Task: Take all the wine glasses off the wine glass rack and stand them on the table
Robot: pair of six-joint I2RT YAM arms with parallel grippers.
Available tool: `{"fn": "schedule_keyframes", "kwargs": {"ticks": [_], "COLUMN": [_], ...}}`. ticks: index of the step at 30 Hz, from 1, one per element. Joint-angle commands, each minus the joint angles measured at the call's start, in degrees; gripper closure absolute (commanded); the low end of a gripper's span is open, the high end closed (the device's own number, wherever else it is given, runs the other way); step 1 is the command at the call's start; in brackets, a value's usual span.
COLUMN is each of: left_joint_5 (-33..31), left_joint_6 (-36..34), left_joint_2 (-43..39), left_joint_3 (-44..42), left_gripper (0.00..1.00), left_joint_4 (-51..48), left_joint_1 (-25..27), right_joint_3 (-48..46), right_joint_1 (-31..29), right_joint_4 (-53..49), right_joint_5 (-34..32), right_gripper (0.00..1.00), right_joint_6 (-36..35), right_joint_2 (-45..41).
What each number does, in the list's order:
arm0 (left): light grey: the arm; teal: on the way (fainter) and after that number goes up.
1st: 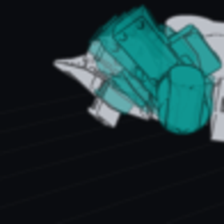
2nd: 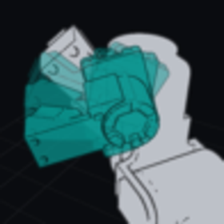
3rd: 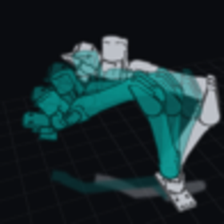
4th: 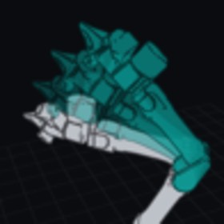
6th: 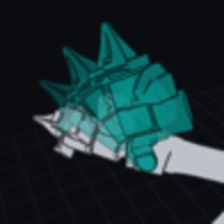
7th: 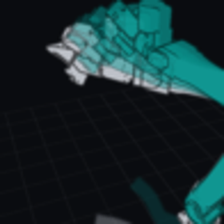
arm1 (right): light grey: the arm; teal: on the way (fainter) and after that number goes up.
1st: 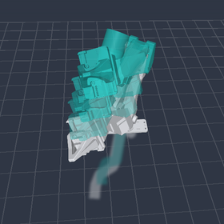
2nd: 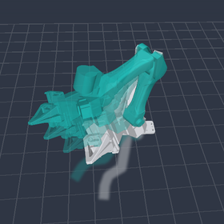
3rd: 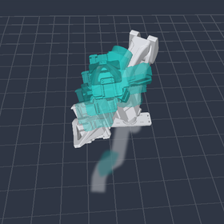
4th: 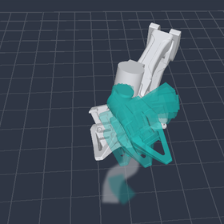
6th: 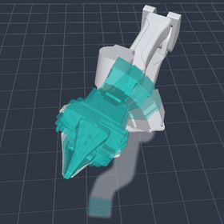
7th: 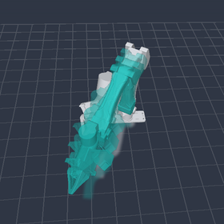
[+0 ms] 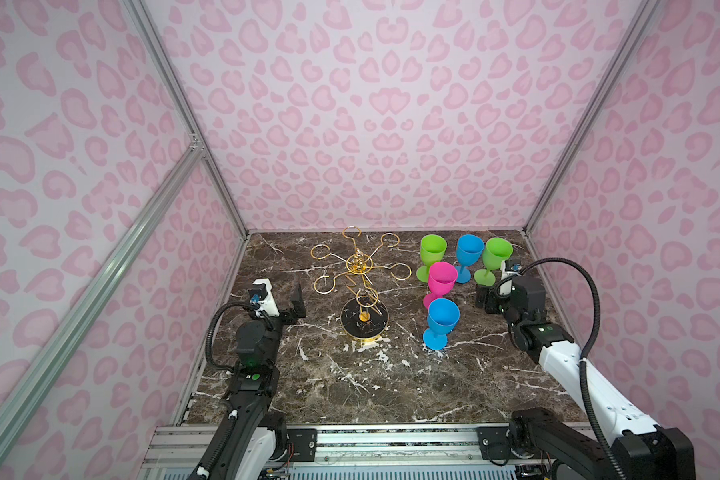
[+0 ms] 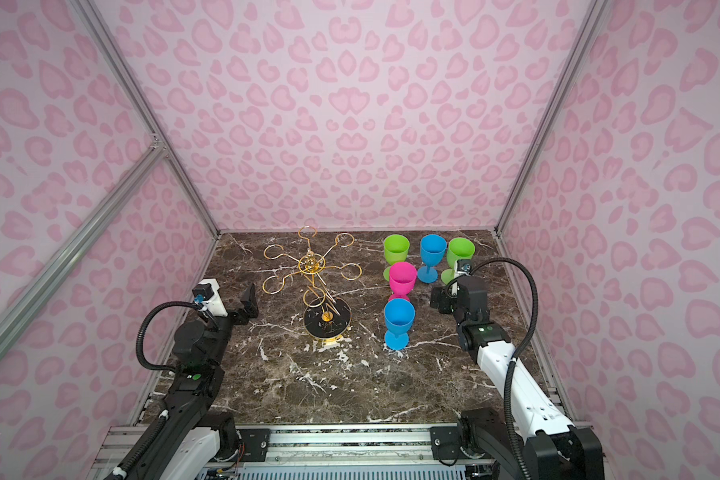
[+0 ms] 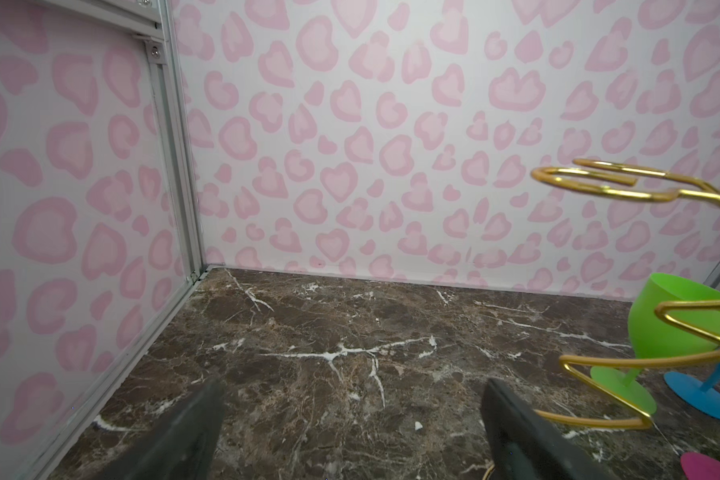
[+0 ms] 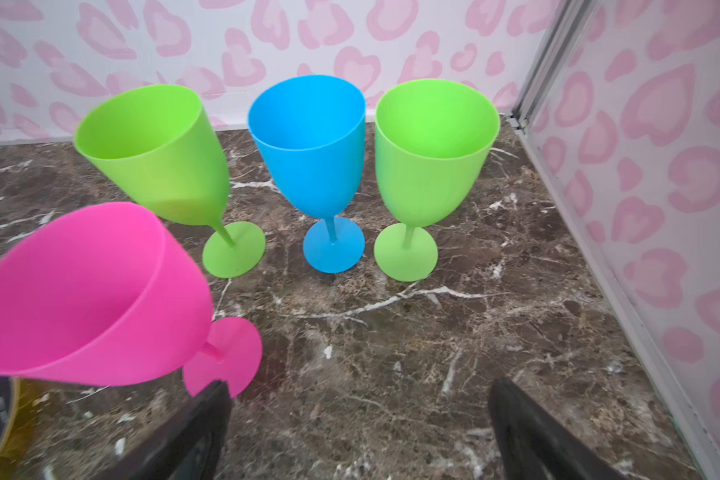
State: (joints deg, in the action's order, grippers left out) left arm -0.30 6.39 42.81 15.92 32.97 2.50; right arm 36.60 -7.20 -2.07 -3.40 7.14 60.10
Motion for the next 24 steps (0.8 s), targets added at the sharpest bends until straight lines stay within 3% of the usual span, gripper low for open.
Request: {"fn": "schedule_keyframes", "kwargs": {"ticks": [1,9,18,24], "left_joint_5": [-2.39,-3.14,2.23,7.1], "left_joint_6": [0.22,-2.62,-7.36,-7.55], "left_joint_2": [1.96,12.53,21.16,34.05], "left_joint_3": [-2.7,-8.98,-7.91,-5.3], "left_gripper": [0.03,0.03,0.03,0.03], "left_joint_4": [7.94,19.97,23.98,30.87], "left_joint_1": [-0.04,-0.09,-1.33,-3.77], "right_joint_3": [-4.41,-12.12,-17.61,-19.02], "right_joint_1": [0.45,1.04,1.59,1.92], "right_joint_4": [14.74,29.1,43.65,49.22], "right_joint_5": [-5.12,-7.34,-6.55,-4.88], "right_gripper": [0.02,0.02,0.02,0.02], "right_joint_6": [-3.05,-6.47,-8.32,-9.51], "right_joint_2": [0.52,4.49,10.52,14.17]}}
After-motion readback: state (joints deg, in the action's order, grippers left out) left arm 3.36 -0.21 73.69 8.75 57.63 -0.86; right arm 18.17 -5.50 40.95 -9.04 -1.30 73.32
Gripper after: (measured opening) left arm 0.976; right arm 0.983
